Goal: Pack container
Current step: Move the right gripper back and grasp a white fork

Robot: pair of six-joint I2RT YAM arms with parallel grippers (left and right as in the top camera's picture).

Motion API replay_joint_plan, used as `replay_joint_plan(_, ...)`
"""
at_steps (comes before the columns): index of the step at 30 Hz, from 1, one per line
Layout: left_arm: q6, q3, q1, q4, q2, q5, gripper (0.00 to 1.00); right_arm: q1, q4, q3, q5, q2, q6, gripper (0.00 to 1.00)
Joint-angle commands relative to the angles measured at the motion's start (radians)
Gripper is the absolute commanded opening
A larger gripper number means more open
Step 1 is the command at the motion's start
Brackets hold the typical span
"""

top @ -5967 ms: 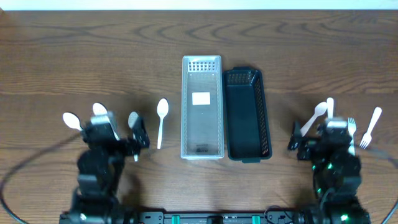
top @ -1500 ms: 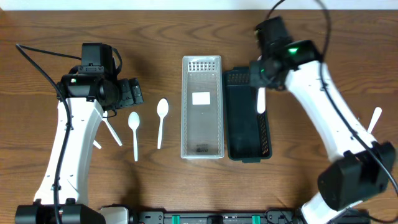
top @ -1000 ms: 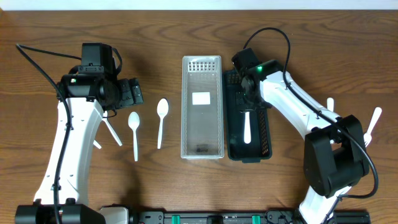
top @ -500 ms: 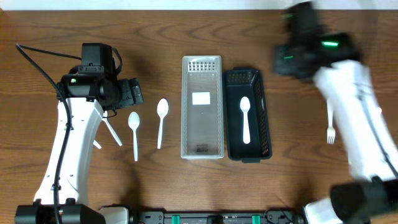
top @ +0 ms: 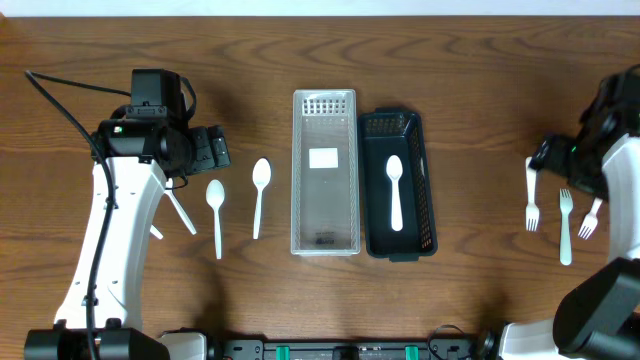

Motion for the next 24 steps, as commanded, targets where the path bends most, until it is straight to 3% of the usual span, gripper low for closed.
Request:
replay_joint_plan(1, 0.018, 0.017, 0.004, -0.003, 0.002, -0.008, 0.98, -0.004, 0.091, -0.141, -0.007, -0.001, -0.070, 0.95)
replay_joint_plan(12, 0.018, 0.017, 0.004, -0.003, 0.002, -0.008, 0.98, -0.004, 0.386, -0.407, -0.008, 0.005, -0.094, 0.91)
replay_joint_plan(24, 0.018, 0.016, 0.004, -0.003, 0.002, -0.008, 0.98, -0.005, 0.459, -0.428, -0.086, 0.106, -0.124, 0.90)
